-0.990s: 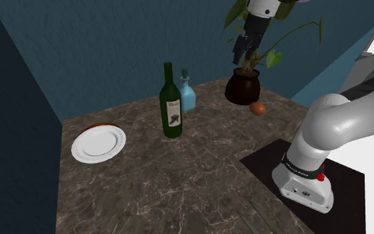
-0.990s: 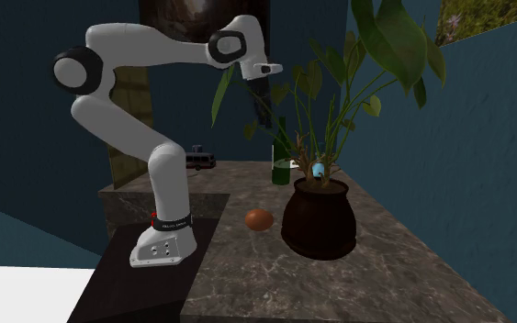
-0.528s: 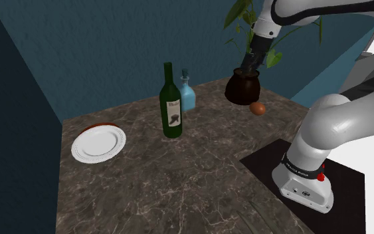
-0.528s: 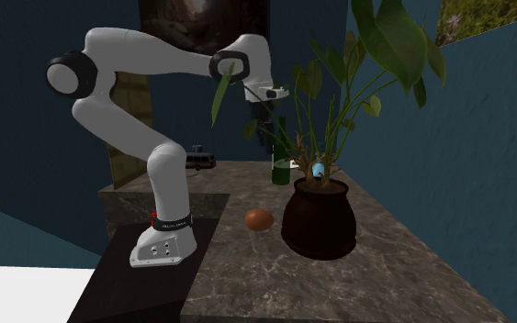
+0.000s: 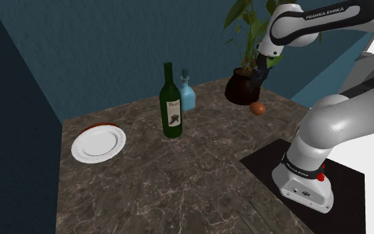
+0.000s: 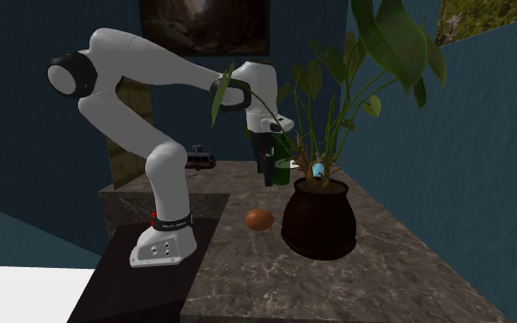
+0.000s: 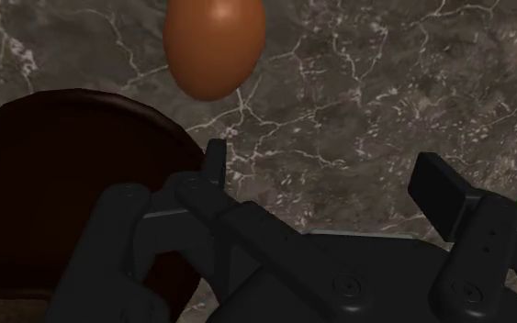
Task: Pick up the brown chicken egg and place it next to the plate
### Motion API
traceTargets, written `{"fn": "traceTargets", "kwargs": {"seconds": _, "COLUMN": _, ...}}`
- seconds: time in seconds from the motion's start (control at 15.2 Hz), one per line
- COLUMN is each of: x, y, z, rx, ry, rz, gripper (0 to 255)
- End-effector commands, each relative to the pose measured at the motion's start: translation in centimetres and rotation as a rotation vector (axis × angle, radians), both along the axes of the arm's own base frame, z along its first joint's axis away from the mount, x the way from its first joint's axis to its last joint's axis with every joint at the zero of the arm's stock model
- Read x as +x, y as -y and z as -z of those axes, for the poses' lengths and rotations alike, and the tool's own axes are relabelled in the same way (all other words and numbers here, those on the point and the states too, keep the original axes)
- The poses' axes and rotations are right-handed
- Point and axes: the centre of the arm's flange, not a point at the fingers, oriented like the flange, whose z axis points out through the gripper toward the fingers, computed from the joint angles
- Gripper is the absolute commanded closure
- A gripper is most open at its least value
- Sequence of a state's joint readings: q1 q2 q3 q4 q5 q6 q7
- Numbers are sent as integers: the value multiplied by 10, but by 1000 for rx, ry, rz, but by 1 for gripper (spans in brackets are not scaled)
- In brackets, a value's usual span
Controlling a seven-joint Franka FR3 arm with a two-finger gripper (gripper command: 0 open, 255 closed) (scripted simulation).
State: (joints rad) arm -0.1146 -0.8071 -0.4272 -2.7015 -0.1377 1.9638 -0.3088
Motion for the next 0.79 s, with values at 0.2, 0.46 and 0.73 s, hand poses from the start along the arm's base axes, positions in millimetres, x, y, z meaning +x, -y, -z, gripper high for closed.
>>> {"fn": "traceTargets", "kwargs": {"seconds": 0.2, "x": -7, "y": 44, "z": 57, "rx": 44, "ry": -36, "rz": -13, "gripper": 0}}
{"fn": "traceTargets", "kwargs": {"seconds": 0.46, "x": -12, "y": 59, "z": 85, "rx": 62, "ry": -50, "rz": -18, "gripper": 0}}
{"fn": "traceTargets", "kwargs": {"seconds": 0.73, "x": -11, "y": 54, "z": 105, "rx": 62, "ry": -50, "rz": -18, "gripper": 0}}
